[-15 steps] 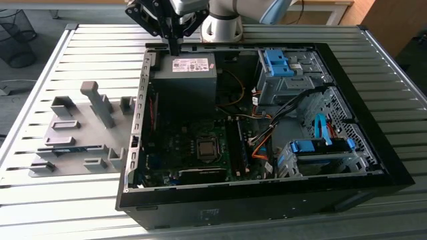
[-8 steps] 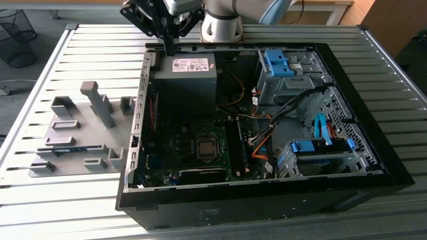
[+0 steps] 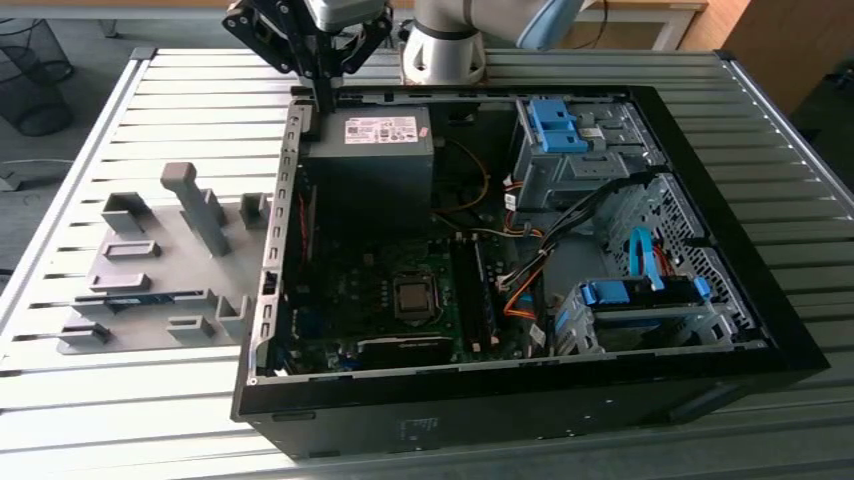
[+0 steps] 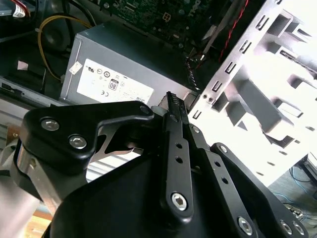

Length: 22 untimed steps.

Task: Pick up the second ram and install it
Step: 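Reach for the second ram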

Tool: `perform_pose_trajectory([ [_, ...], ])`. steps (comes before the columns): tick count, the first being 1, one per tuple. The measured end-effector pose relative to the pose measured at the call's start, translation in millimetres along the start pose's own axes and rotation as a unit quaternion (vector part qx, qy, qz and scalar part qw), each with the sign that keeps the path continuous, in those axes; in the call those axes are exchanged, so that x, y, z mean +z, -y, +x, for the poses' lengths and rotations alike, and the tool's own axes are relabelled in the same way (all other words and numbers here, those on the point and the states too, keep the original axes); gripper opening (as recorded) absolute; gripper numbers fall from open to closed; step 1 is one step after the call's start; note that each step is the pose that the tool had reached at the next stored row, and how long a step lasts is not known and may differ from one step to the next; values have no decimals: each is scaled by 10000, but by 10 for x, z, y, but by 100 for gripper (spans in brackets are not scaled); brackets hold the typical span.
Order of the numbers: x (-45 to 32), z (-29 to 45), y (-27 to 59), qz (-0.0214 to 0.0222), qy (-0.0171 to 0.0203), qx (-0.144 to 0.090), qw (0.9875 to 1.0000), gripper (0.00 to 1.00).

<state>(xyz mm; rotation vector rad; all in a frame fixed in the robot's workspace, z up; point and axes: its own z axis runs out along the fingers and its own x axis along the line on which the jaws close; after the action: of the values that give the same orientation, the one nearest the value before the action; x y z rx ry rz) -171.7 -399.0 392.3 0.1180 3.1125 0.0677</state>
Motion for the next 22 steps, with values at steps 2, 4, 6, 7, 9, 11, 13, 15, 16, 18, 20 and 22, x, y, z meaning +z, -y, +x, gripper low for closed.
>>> perform_pose_trajectory([
  [2, -1, 29, 2, 1, 0, 0, 10000, 10],
  [4, -2, 53, 4, 0, 0, 0, 10000, 10],
  [6, -2, 78, 6, 0, 0, -1, 10000, 10],
  [7, -2, 89, 7, 0, 0, 0, 10000, 10],
  [9, -3, 113, 8, 0, 0, 0, 10000, 10],
  [11, -3, 136, 10, 0, 0, 0, 10000, 10],
  [13, -3, 159, 12, 0, 0, 0, 10000, 10],
  [15, -3, 179, 13, 0, 1, 0, 10000, 10],
  [16, -3, 188, 14, 0, 0, 0, 10000, 10],
  [18, -3, 207, 16, 0, 0, 0, 10000, 10],
  [20, -2, 224, 17, 0, 0, 0, 10000, 10],
  [22, -2, 243, 18, 0, 0, 0, 10000, 10],
])
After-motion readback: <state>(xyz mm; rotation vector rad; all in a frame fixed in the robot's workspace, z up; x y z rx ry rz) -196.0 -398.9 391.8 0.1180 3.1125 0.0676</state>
